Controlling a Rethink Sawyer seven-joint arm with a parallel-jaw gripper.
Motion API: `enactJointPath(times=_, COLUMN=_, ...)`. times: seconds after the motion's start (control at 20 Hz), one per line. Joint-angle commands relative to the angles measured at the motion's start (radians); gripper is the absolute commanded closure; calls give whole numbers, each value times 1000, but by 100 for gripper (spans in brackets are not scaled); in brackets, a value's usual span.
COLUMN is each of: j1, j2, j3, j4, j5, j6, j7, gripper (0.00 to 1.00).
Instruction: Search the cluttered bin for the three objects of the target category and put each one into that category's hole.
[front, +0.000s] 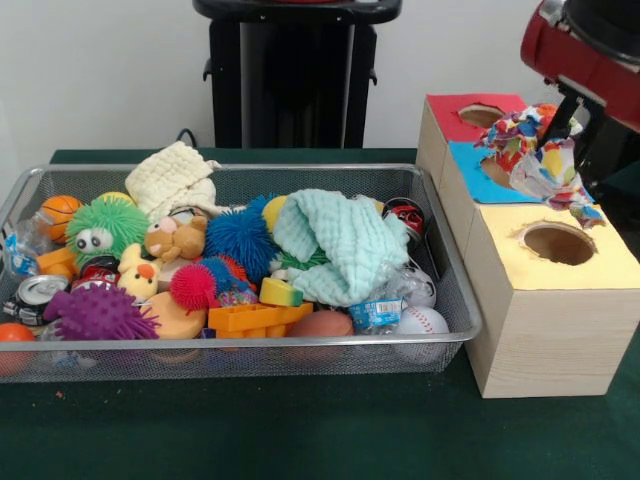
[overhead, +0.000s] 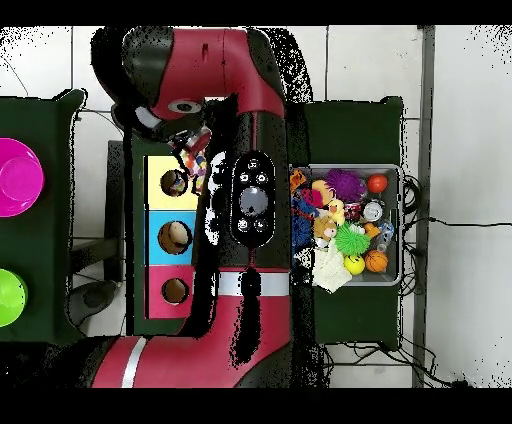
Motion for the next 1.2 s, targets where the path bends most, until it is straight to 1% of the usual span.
enactJointPath(times=0.05, j1=11, j2=0, j3=-13, j4=-5, j5=-81, j6=-105, j7=27, gripper=100)
enactJointPath(times=0.2, j1=28, j2=-52, j3=-17, j4=91, j5=-85, j6=-179, j7=36, gripper=100)
enactJointPath(times=0.25, j1=40, j2=-85, j3=-21, j4=159, j5=-87, j6=-221, j7=42, gripper=100)
enactJointPath(times=0.35, j1=52, j2=-123, j3=-29, j4=242, j5=-90, j6=-289, j7=49, gripper=100)
enactJointPath(times=0.45, j1=67, j2=-158, j3=-34, j4=320, j5=-88, j6=-363, j7=77, gripper=100)
enactJointPath(times=0.6, j1=90, j2=-196, j3=-52, j4=402, j5=-101, j6=-484, j7=117, gripper=100)
enactJointPath(times=0.7, j1=108, j2=-225, j3=-63, j4=479, j5=-100, j6=-566, j7=144, gripper=100)
enactJointPath(times=0.9, j1=135, j2=-259, j3=-83, j4=602, j5=-89, j6=-692, j7=175, gripper=100)
enactJointPath(times=1.15, j1=159, j2=-280, j3=-98, j4=730, j5=-88, j6=-843, j7=168, gripper=100)
enactJointPath(times=1.2, j1=159, j2=-283, j3=-96, j4=753, j5=-81, j6=-859, j7=163, gripper=100)
